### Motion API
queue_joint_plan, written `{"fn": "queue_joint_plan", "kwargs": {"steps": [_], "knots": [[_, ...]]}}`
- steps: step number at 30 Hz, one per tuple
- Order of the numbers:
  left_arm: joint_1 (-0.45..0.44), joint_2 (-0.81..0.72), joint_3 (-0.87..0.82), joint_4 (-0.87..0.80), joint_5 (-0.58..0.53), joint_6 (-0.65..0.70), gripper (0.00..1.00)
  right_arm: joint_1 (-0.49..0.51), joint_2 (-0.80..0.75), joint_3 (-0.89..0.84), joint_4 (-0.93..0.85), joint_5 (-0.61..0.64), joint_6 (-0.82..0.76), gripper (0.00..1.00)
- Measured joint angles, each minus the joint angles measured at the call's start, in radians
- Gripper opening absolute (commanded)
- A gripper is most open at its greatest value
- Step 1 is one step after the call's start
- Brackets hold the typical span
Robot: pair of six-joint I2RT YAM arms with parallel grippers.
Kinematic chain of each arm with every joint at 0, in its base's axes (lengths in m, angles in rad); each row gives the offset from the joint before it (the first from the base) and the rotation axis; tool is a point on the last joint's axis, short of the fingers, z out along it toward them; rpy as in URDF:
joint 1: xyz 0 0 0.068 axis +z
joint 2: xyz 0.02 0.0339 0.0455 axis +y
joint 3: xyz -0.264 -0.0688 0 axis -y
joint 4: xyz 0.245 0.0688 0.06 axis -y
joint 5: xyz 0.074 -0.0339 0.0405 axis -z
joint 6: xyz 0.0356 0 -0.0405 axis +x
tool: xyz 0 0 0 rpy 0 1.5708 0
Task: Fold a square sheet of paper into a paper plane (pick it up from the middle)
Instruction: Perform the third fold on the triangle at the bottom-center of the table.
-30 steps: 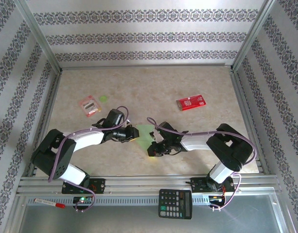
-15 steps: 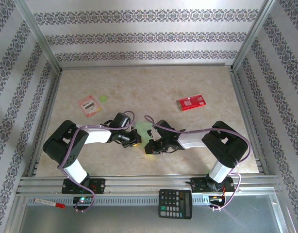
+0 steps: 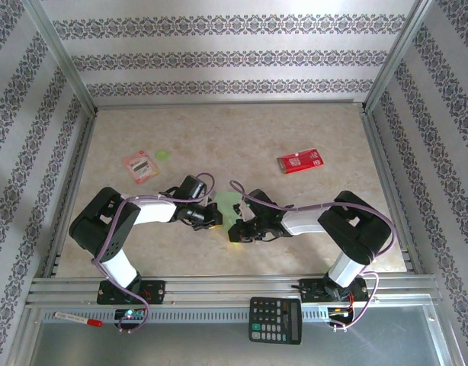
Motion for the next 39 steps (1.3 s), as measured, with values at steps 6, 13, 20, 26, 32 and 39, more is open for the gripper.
{"fn": "queue_joint_plan", "kwargs": {"steps": [6,13,20,26,32,39], "knots": [[0.0,0.003,0.003,-0.004,0.001,0.011,0.0,-0.003,-0.049,-0.054,0.008,0.001,0.013,0.04],[0.0,0.003,0.005,-0.006,0.001,0.014,0.0,-0.003,-0.104,-0.082,-0.063,-0.001,0.004,0.04],[0.0,0.002,0.003,-0.005,0.002,0.013,0.0,-0.058,-0.211,-0.071,-0.184,-0.022,-0.014,0.04],[0.0,0.0,0.0,-0.002,0.001,0.013,0.0,-0.042,-0.187,0.033,-0.168,-0.019,-0.009,0.04],[0.0,-0.001,-0.002,0.002,0.001,0.011,0.0,-0.021,-0.032,0.13,-0.125,-0.012,-0.006,0.04],[0.0,-0.001,-0.002,0.002,0.001,0.01,0.0,-0.021,0.043,0.089,-0.104,-0.012,-0.01,0.03]]}}
